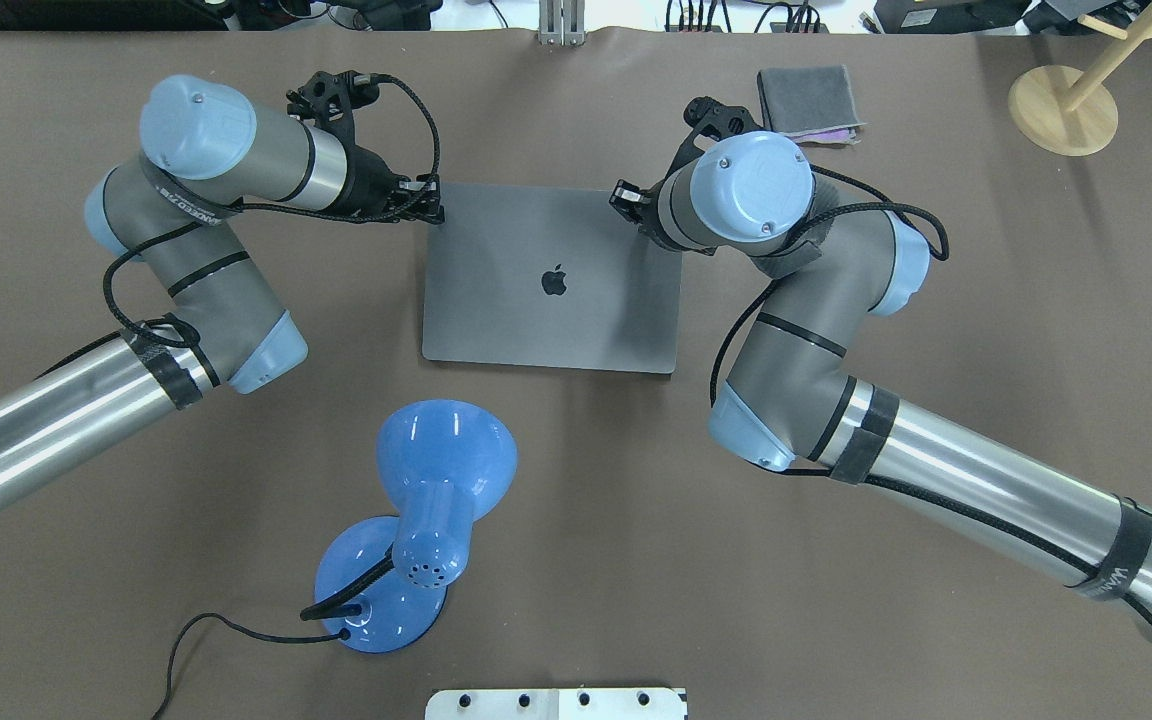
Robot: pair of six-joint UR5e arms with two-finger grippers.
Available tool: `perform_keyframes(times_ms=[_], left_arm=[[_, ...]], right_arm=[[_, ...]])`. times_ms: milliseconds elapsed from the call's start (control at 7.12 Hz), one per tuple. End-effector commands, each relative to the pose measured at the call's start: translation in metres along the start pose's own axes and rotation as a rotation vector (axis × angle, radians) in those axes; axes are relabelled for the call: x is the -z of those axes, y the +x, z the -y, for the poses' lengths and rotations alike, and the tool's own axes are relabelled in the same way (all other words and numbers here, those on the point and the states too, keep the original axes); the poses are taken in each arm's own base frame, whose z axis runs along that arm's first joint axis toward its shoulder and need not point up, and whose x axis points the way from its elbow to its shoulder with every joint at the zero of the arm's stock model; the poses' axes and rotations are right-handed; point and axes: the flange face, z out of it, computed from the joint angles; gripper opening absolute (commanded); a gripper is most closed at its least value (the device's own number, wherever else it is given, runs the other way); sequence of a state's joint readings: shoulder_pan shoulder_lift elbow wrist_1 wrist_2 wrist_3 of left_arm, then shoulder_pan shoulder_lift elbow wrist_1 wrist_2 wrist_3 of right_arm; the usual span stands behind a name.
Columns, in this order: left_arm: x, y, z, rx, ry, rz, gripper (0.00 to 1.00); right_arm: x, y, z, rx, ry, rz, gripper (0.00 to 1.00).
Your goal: Close laptop
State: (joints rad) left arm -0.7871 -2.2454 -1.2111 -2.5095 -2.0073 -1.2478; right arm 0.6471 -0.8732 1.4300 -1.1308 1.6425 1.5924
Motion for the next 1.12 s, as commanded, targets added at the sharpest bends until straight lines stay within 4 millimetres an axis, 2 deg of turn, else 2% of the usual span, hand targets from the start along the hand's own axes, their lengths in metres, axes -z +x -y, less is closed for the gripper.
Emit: perform_keyframes(times_ms=[0, 140, 421, 561, 702, 842, 982], left_arm=[[-0.020, -0.006, -0.005, -0.008, 0.020, 0.040, 0.00], [-0.031, -0.007, -0.014, -0.011, 0.035, 0.058, 0.00], [-0.037, -0.008, -0.021, -0.012, 0.034, 0.067, 0.00], [-0.036, -0.005, -0.021, -0.015, 0.039, 0.062, 0.00], [-0.026, 0.008, -0.016, -0.021, 0.047, 0.035, 0.00], [-0.010, 0.020, -0.011, -0.025, 0.032, -0.001, 0.00], [0.021, 0.020, 0.007, -0.010, -0.016, -0.009, 0.78]], right_arm=[[-0.025, 0.006, 0.001, -0.002, 0.007, -0.016, 0.00], [-0.036, 0.005, -0.001, 0.001, 0.031, -0.033, 0.00], [-0.040, 0.006, -0.008, 0.010, 0.037, -0.015, 0.00], [-0.035, 0.002, -0.009, 0.015, 0.040, -0.003, 0.00], [-0.018, -0.007, 0.001, 0.010, 0.031, 0.028, 0.00], [0.000, -0.001, 0.025, -0.007, -0.020, 0.042, 0.00], [0.026, 0.031, 0.057, -0.013, -0.053, 0.054, 0.23]])
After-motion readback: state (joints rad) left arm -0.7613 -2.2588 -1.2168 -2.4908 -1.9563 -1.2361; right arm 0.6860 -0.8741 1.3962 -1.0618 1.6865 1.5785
